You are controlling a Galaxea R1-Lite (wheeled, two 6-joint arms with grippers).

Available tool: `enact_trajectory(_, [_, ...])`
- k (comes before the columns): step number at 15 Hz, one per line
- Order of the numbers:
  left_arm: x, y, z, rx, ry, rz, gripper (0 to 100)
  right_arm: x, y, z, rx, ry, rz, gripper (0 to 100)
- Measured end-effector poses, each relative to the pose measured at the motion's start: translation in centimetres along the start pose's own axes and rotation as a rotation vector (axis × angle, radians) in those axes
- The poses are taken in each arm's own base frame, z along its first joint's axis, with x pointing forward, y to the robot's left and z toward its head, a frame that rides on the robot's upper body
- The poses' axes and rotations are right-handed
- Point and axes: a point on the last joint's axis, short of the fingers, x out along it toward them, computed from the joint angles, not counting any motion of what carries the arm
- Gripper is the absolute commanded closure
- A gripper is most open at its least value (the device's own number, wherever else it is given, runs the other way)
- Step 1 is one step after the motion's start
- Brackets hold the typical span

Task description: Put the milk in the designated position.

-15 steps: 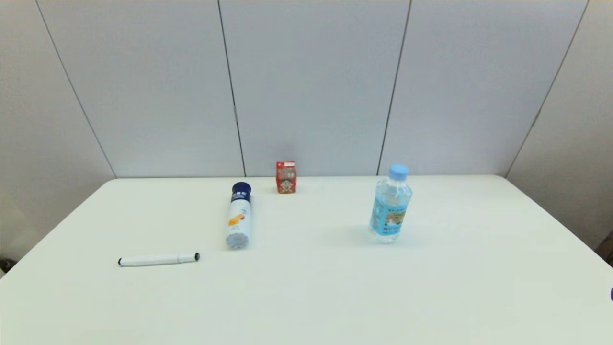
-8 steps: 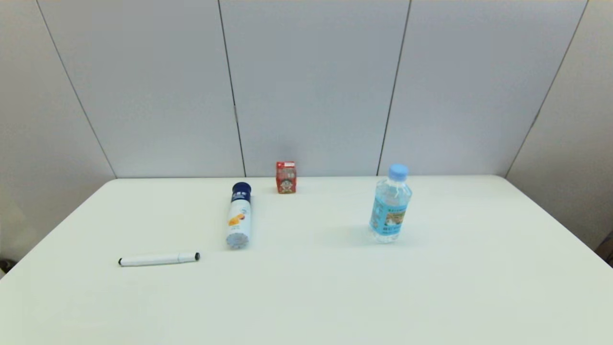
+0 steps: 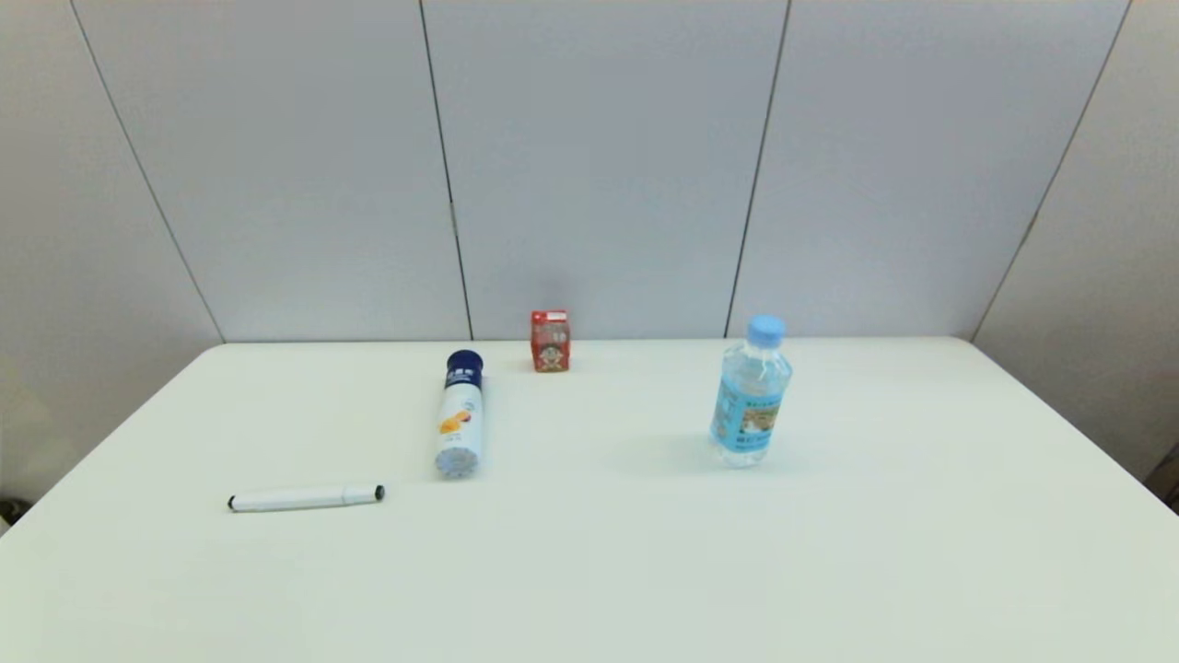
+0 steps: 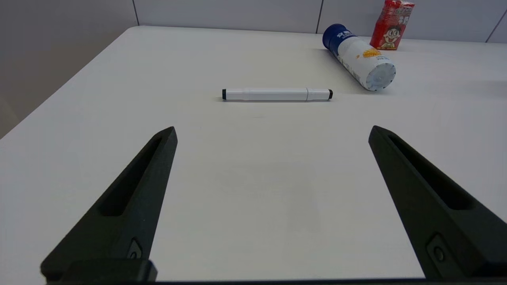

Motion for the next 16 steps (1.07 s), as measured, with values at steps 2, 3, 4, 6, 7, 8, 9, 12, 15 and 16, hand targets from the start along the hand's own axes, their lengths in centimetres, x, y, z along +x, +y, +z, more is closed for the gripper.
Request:
enact_trajectory(2, [0.0, 0.0, 0.0, 0.0, 0.0, 0.0, 0, 0.4, 0.2, -0.5, 0.027, -0.025, 0.048, 0])
enact_trajectory(3, [0.0, 0.0, 0.0, 0.0, 0.0, 0.0, 0, 0.5, 0.3, -0.9, 0.044, -0.02, 0.075, 0])
enact_trajectory(4, [0.0, 0.0, 0.0, -0.001, 0.0, 0.0, 0, 0.6, 0.3, -1.0, 0.057, -0.025, 0.085, 0])
enact_trajectory(6, [0.0, 0.0, 0.0, 0.0, 0.0, 0.0, 0, 0.7, 0.4, -1.2, 0.063, -0.023, 0.086, 0])
enact_trajectory(7, [0.0, 0.0, 0.0, 0.0, 0.0, 0.0, 0, 0.7, 0.4, -1.2, 0.071, -0.019, 0.086, 0])
enact_trajectory(8, [0.0, 0.0, 0.0, 0.0, 0.0, 0.0, 0, 0.7, 0.4, -1.3, 0.081, -0.018, 0.085, 0])
enact_trajectory(9, [0.0, 0.0, 0.0, 0.0, 0.0, 0.0, 0, 0.7, 0.4, -1.3, 0.092, -0.016, 0.079, 0])
enact_trajectory(12, [0.0, 0.0, 0.0, 0.0, 0.0, 0.0, 0, 0.7, 0.3, -1.3, 0.125, -0.015, 0.056, 0])
enact_trajectory(15, [0.0, 0.0, 0.0, 0.0, 0.0, 0.0, 0, 0.7, 0.3, -1.3, 0.124, -0.015, 0.054, 0])
enact_trajectory(16, [0.0, 0.0, 0.0, 0.0, 0.0, 0.0, 0, 0.7, 0.3, -1.3, 0.124, -0.015, 0.054, 0])
